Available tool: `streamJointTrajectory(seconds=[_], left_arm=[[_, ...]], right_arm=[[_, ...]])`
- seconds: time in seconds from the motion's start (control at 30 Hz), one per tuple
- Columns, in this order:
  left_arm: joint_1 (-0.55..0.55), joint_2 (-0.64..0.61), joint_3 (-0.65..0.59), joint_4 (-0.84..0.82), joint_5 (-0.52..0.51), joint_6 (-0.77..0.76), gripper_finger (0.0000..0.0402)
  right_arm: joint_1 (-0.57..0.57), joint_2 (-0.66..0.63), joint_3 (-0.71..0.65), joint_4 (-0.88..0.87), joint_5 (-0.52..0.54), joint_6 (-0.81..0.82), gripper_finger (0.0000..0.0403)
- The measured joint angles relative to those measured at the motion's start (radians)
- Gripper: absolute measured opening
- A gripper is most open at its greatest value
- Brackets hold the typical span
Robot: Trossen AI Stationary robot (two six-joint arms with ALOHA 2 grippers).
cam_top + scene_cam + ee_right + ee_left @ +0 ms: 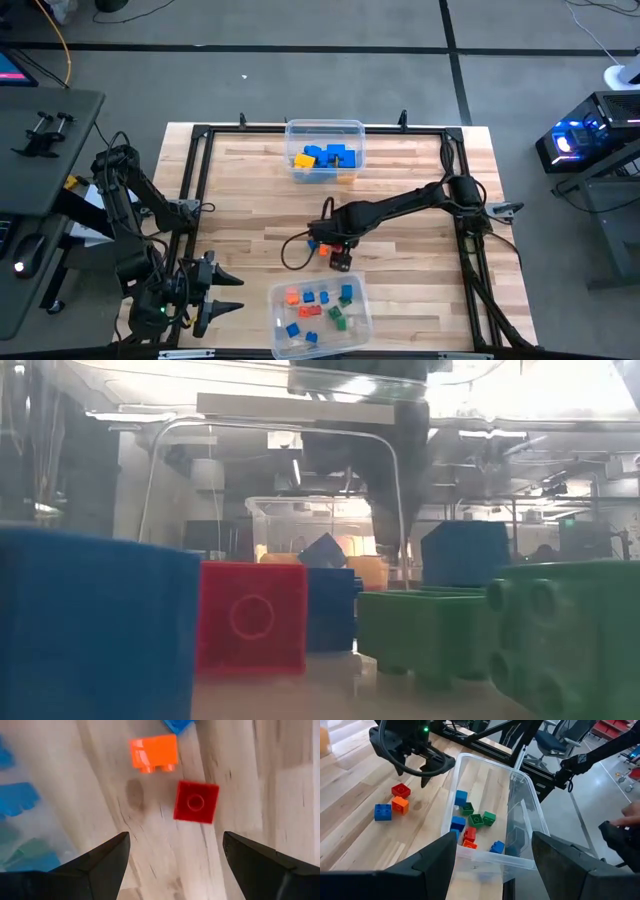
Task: Sort blocks by size
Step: Put the small red game piece into the bottom transparent bin
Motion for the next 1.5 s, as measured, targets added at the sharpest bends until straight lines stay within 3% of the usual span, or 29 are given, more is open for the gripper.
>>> streamJointTrajectory(seconds=[0.23,0.5,0.87,1.23,1.37,1.5], left_arm=[[0.001,0.000,0.000,0.000,-0.011,-0.015,0.0243],[0.026,0.000,0.000,0.007,-0.015,-0.049,0.0243],[0.068,0.000,0.000,0.007,-0.010,-0.049,0.0243],[0.068,0.001,-0.001,0.012,-0.007,-0.052,0.0243],[0.068,0.001,-0.001,0.011,-0.007,-0.052,0.0243],[0.074,0.001,-0.001,0.009,-0.007,-0.051,0.0243]], right_arm=[[-0.021,0.031,0.000,0.019,-0.023,-0.035,0.0313],[-0.029,0.067,-0.002,0.072,0.030,-0.069,0.0312],[-0.038,0.075,0.000,0.132,0.043,-0.103,0.0252],[-0.034,0.124,0.000,0.091,0.052,-0.109,0.0240],[-0.032,0.125,0.000,0.091,0.072,-0.108,0.0209],[-0.036,0.123,0.000,0.075,0.076,-0.110,0.0144]])
